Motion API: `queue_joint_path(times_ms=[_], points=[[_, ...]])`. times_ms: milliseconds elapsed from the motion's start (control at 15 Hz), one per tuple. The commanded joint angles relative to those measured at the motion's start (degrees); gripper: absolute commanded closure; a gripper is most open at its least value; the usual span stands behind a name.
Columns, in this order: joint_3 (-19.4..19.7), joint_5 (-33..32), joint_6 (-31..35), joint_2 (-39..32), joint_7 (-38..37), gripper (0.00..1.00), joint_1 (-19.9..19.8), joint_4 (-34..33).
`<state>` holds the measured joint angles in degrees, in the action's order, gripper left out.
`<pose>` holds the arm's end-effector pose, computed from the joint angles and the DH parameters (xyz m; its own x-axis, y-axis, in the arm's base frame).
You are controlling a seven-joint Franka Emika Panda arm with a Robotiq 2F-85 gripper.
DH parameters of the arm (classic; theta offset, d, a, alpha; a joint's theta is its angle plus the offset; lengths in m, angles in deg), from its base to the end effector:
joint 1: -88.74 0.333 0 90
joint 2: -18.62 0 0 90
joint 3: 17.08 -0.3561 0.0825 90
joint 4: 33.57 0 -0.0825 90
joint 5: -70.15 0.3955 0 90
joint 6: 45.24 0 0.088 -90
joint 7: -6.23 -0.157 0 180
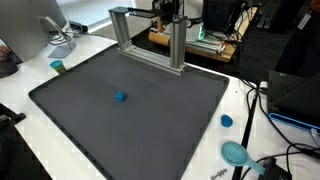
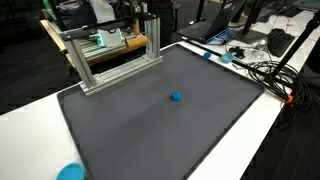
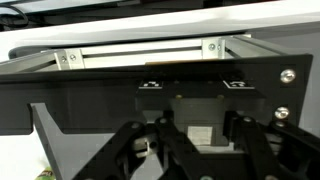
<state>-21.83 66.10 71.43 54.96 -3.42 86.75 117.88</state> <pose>0.3410 0.0081 0.4210 0.9939 -0.1022 0.0416 -0.1062 -0.9885 0.1073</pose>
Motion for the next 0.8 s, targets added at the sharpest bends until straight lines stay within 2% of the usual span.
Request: queue_joint_path(times_ms=[0, 400, 533, 733], points=[[-0.08, -0.11, -1.62, -0.46, -1.26, 0.78, -0.01, -1.16], [0.43, -0.35, 2.13, 0.01, -1.02, 0.78, -0.23, -2.10], [0.12, -1.31, 5.65, -1.47, -1.51, 0.78, -1.02, -4.28], [-0.73, -3.94, 8.10, -7.59, -3.41, 0.78, -3.42, -10.62]])
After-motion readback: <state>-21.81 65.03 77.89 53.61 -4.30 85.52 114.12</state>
